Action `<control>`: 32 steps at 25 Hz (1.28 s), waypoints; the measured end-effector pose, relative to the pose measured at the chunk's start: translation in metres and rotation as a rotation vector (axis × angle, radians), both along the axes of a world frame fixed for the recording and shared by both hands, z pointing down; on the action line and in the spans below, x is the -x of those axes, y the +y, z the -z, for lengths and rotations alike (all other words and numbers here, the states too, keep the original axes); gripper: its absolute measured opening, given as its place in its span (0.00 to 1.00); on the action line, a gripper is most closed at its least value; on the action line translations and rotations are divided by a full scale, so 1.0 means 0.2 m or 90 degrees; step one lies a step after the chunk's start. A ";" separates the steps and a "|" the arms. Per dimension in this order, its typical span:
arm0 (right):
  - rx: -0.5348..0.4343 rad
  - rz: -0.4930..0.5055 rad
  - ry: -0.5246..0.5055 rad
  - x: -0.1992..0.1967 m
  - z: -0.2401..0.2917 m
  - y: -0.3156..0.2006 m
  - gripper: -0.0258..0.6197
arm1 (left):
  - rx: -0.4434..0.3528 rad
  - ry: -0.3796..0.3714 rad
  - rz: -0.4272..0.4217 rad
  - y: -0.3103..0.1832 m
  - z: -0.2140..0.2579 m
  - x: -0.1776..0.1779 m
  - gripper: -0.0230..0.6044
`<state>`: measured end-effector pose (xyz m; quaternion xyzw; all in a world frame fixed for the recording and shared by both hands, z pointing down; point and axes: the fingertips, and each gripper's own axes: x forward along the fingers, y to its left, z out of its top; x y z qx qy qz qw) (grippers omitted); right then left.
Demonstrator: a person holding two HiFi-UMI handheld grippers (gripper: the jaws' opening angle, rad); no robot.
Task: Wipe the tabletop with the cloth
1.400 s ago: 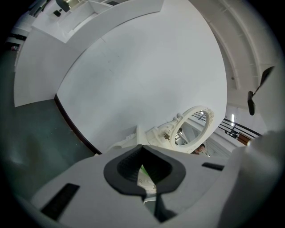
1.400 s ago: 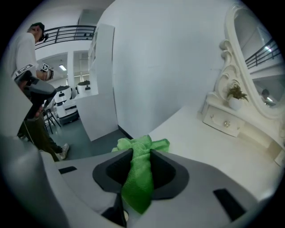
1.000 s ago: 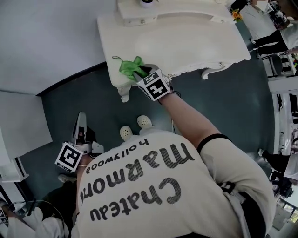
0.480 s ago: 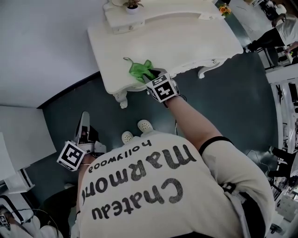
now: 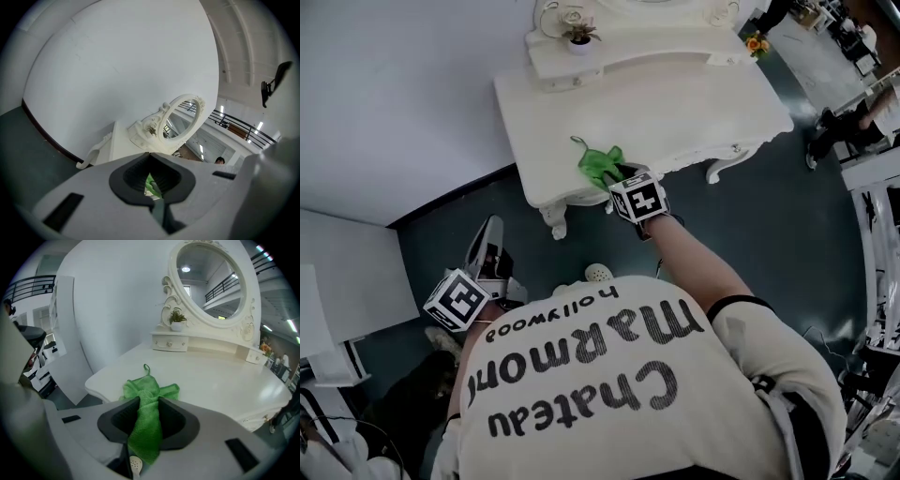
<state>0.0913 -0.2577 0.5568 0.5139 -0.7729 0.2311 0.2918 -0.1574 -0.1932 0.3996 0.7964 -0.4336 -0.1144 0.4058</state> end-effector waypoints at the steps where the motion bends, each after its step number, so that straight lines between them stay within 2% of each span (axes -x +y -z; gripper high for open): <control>1: 0.005 -0.002 -0.009 0.00 0.00 -0.01 0.24 | 0.003 -0.007 -0.003 -0.01 -0.01 0.00 0.05; 5: 0.028 -0.052 -0.094 -0.03 0.04 -0.05 0.25 | 0.000 -0.036 -0.015 -0.06 -0.01 -0.05 0.05; 10: 0.052 -0.188 -0.288 -0.06 0.11 -0.06 0.25 | -0.007 -0.089 -0.026 -0.13 0.00 -0.10 0.05; 14: 0.039 -0.266 -0.426 -0.04 0.23 -0.07 0.25 | -0.002 -0.103 -0.026 -0.16 -0.02 -0.11 0.05; 18: 0.005 -0.289 -0.498 -0.01 0.38 -0.12 0.25 | -0.012 -0.115 -0.032 -0.20 -0.02 -0.14 0.05; 21: -0.038 -0.280 -0.501 0.01 0.51 -0.17 0.25 | -0.031 -0.143 -0.033 -0.25 0.01 -0.14 0.05; 26: -0.126 -0.248 -0.454 0.04 0.73 -0.21 0.25 | -0.068 -0.190 -0.025 -0.31 0.07 -0.12 0.05; 32: -0.200 -0.164 -0.307 0.11 0.85 -0.19 0.25 | -0.068 -0.198 -0.017 -0.32 0.06 -0.09 0.05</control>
